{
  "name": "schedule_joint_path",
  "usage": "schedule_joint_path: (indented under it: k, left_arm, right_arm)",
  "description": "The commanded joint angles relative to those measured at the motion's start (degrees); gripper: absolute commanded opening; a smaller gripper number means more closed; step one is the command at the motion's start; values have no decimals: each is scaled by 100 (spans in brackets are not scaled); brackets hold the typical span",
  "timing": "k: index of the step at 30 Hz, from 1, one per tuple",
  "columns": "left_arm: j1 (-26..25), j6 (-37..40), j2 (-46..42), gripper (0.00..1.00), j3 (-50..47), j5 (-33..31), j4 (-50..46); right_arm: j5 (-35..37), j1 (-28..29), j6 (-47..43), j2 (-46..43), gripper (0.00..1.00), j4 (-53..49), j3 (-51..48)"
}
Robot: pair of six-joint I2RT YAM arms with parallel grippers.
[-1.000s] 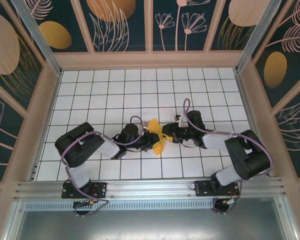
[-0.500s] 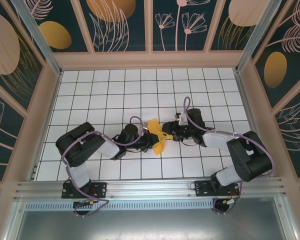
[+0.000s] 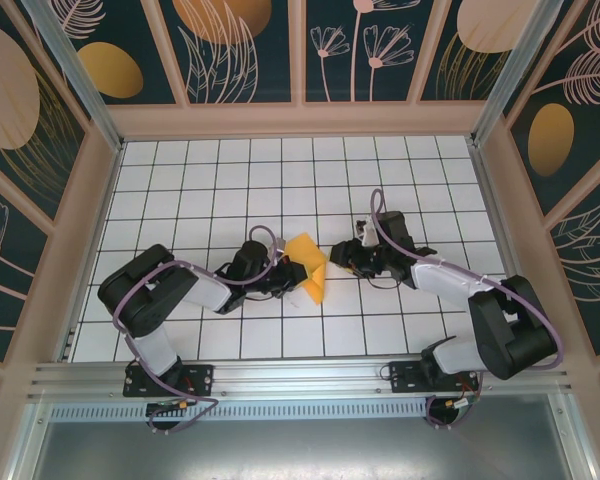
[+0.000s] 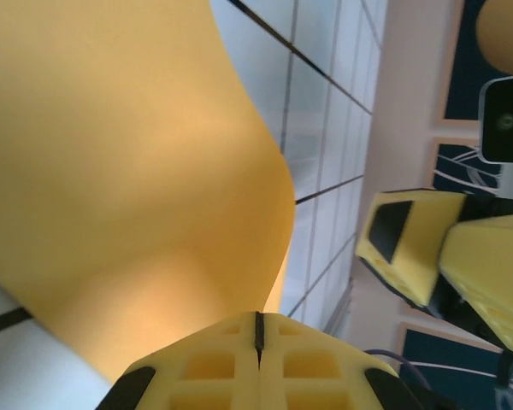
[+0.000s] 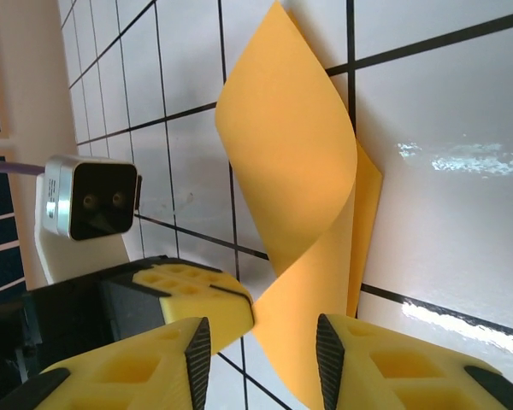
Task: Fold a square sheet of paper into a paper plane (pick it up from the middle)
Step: Third fold the triangle at the center of the table.
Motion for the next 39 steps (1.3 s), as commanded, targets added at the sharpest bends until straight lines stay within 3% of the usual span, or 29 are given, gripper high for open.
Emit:
schedule_joint_path:
  k: [1, 9, 15, 26, 39]
  left_arm:
    - [89, 745, -148, 0, 225, 5, -928]
    - [222, 1844, -163, 0, 858, -283, -2434]
    - [271, 2274, -157, 0, 1094, -567, -3016]
    - [288, 2673, -52, 0, 1415, -735, -3500]
    - [291, 3132, -2, 0, 1652, -922, -3985]
  right_arm:
    - [29, 6, -286, 60, 39, -325, 199]
    - [-72, 272, -467, 433, 28, -448, 428]
    - [30, 516, -491, 821, 26, -469, 613]
    - [-202, 779, -362, 1155, 12, -169, 654]
    - [-394, 865, -250, 1415, 11, 87, 597]
